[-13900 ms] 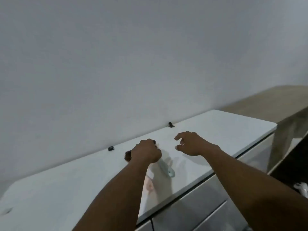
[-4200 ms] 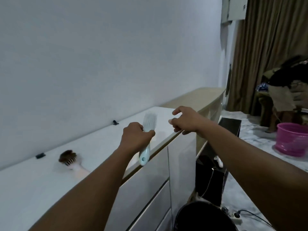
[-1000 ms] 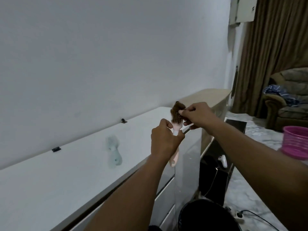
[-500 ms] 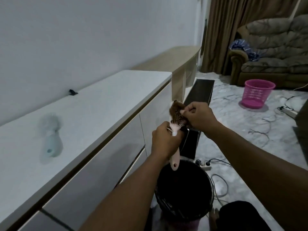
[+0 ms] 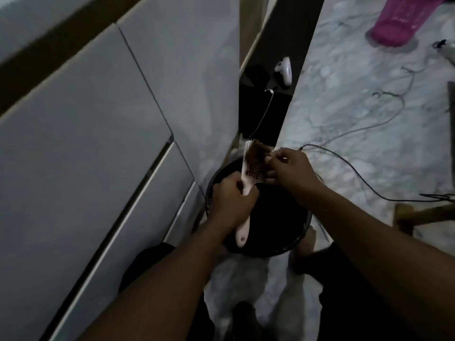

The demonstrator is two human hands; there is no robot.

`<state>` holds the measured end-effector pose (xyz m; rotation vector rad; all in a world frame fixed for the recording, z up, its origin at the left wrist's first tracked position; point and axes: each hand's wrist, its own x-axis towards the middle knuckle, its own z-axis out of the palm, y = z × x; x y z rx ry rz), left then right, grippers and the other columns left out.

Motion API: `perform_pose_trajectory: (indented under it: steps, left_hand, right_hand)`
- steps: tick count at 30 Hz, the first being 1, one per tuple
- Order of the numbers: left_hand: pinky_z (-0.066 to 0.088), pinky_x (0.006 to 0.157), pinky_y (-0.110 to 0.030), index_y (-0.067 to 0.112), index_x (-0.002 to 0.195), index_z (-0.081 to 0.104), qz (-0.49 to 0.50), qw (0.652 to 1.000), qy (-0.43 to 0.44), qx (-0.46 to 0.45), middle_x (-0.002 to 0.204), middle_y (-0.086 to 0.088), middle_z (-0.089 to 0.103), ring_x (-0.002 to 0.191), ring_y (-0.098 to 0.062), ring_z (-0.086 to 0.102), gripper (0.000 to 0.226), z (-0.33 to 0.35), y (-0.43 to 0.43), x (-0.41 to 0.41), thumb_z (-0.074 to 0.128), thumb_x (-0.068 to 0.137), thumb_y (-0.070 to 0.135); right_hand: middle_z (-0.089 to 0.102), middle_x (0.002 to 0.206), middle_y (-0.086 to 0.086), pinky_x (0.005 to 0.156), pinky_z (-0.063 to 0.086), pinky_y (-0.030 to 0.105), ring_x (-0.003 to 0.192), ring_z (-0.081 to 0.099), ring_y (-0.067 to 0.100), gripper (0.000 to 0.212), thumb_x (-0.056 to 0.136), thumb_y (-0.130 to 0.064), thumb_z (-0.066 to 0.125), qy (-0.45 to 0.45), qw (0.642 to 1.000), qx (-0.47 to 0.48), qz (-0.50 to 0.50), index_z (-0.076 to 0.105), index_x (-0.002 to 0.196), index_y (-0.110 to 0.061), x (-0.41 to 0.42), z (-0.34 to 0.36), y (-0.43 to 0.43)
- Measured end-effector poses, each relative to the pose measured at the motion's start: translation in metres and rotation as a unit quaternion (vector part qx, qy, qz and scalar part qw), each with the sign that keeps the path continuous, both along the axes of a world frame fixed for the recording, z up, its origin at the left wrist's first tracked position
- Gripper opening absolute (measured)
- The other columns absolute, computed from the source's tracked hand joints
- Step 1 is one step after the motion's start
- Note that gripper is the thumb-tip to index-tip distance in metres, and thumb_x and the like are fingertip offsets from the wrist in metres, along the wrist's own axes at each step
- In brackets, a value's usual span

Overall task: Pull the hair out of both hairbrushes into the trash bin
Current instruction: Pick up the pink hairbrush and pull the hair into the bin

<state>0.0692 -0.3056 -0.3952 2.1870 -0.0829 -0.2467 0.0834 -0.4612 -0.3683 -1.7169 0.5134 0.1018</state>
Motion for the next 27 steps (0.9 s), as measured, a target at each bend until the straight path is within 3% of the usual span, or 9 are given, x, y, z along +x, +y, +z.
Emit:
perform_pose_trajectory:
  steps: [2,6,9,12,15,19,22,25,27]
  left_hand:
    - [0.040,0.052,-0.024,0.020,0.082,0.063,-0.007,1.000,0.010,0.021,0.065,0.010,0.061,0.063,-0.007,0.059,0.013,-0.023,0.002,0.006,0.070,0.083,0.031]
    - [0.041,0.053,-0.030,0.019,0.075,0.055,-0.036,0.999,0.003,0.038,0.058,0.005,0.056,0.057,-0.015,0.056,0.017,-0.063,0.002,0.014,0.069,0.079,0.027]
    - [0.038,0.051,-0.028,0.014,0.077,0.054,-0.064,0.997,0.006,0.041,0.057,0.003,0.055,0.054,-0.011,0.053,0.019,-0.083,0.002,0.017,0.069,0.082,0.023]
    - [0.038,0.049,-0.027,0.016,0.073,0.049,-0.056,0.998,0.008,0.033,0.054,0.004,0.051,0.049,-0.009,0.049,0.025,-0.100,0.001,0.022,0.069,0.083,0.026]
    - [0.040,0.050,-0.030,0.015,0.072,0.049,-0.039,0.999,0.002,0.028,0.055,0.001,0.052,0.050,-0.011,0.051,0.025,-0.109,-0.001,0.033,0.069,0.082,0.026]
    - [0.038,0.050,-0.025,0.010,0.075,0.055,-0.028,0.999,-0.005,0.028,0.057,-0.002,0.057,0.054,-0.015,0.055,0.023,-0.116,-0.001,0.052,0.067,0.083,0.028]
    - [0.038,0.049,-0.022,0.011,0.075,0.059,-0.029,0.999,-0.003,0.032,0.058,0.000,0.059,0.053,-0.012,0.056,0.020,-0.120,-0.001,0.060,0.067,0.082,0.029]
    - [0.032,0.048,-0.015,0.015,0.074,0.058,-0.056,0.998,0.015,0.031,0.055,0.007,0.054,0.050,-0.006,0.053,0.018,-0.121,-0.003,0.061,0.066,0.081,0.029]
    - [0.032,0.048,-0.015,0.015,0.074,0.057,-0.071,0.997,0.023,0.030,0.054,0.008,0.053,0.049,-0.006,0.052,0.019,-0.121,-0.004,0.061,0.067,0.081,0.031]
  right_hand:
    - [0.068,0.098,0.016,0.065,0.064,0.035,0.083,0.073,0.025,0.014,0.097,-0.020,0.061,0.019,0.998,0.053,-0.021,0.057,0.097,-0.006,0.005,-0.025,0.002]
    - [0.069,0.108,0.003,0.068,0.064,0.037,0.095,0.072,0.015,0.055,0.077,-0.048,0.079,0.015,0.999,0.000,-0.033,0.056,0.119,-0.020,0.020,-0.063,0.001]
    - [0.071,0.093,-0.005,0.068,0.061,0.031,0.086,0.071,0.010,0.049,0.073,-0.049,0.082,0.013,0.993,-0.116,-0.010,0.066,0.111,-0.022,0.029,-0.085,0.001]
    - [0.073,0.079,-0.006,0.066,0.059,0.028,0.072,0.071,0.008,0.026,0.081,-0.039,0.079,0.003,0.987,-0.153,-0.045,0.074,0.092,-0.015,0.037,-0.104,0.002]
    - [0.069,0.071,-0.008,0.064,0.051,0.022,0.067,0.067,0.006,0.022,0.085,-0.036,0.075,-0.003,0.982,-0.182,-0.056,0.074,0.081,-0.015,0.051,-0.114,0.002]
    - [0.073,0.079,0.009,0.063,0.060,0.035,0.072,0.072,0.021,0.024,0.091,-0.030,0.069,0.016,0.993,-0.086,-0.076,0.067,0.079,-0.009,0.070,-0.122,-0.002]
    - [0.064,0.077,0.005,0.051,0.053,0.021,0.061,0.064,0.007,0.020,0.094,-0.023,0.066,0.025,0.996,0.020,-0.082,0.058,0.085,-0.007,0.076,-0.119,-0.001]
    - [0.071,0.087,-0.003,0.060,0.054,0.015,0.067,0.068,-0.002,0.028,0.087,-0.034,0.074,0.015,0.999,0.007,-0.040,0.065,0.100,-0.010,0.076,-0.121,0.000]
    - [0.075,0.088,0.000,0.070,0.058,0.020,0.077,0.072,0.003,0.026,0.083,-0.035,0.079,-0.005,0.999,-0.024,-0.034,0.072,0.097,-0.015,0.076,-0.123,-0.001]
